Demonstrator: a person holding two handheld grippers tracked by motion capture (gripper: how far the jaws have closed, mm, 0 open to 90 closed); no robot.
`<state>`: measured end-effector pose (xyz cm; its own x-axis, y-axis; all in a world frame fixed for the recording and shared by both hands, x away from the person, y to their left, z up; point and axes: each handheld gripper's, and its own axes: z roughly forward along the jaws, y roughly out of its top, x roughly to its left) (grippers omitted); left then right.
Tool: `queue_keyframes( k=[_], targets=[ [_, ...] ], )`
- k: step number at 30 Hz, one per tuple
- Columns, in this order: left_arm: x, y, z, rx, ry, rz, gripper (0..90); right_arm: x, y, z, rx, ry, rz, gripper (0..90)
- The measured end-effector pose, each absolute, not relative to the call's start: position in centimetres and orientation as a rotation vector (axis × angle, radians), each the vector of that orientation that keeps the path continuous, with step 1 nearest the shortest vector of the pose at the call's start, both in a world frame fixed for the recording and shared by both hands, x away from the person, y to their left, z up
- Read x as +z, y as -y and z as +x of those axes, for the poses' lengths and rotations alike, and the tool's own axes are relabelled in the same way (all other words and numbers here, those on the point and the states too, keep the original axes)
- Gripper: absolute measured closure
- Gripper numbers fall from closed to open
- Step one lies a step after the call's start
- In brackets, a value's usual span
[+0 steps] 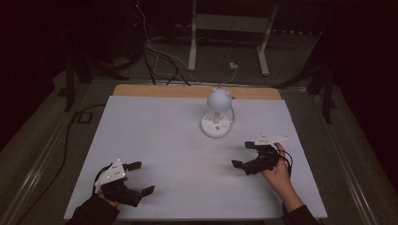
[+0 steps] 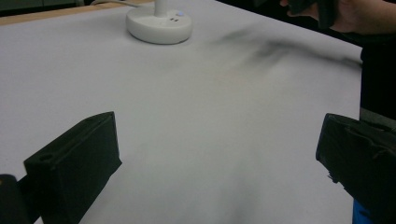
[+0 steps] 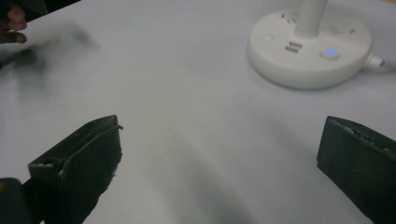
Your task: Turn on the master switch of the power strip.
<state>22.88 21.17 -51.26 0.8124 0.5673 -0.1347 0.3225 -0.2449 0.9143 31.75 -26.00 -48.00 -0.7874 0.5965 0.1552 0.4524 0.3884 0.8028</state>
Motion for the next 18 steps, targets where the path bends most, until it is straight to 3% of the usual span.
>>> queue_keyframes(
  k=[18],
  targets=[
    [-51.2,-21.2,22.8,0.270,-0.674,1.856,0.1,-50.0,30.5,26.4,1.385,-2.417,1.011,0.0]
  ],
)
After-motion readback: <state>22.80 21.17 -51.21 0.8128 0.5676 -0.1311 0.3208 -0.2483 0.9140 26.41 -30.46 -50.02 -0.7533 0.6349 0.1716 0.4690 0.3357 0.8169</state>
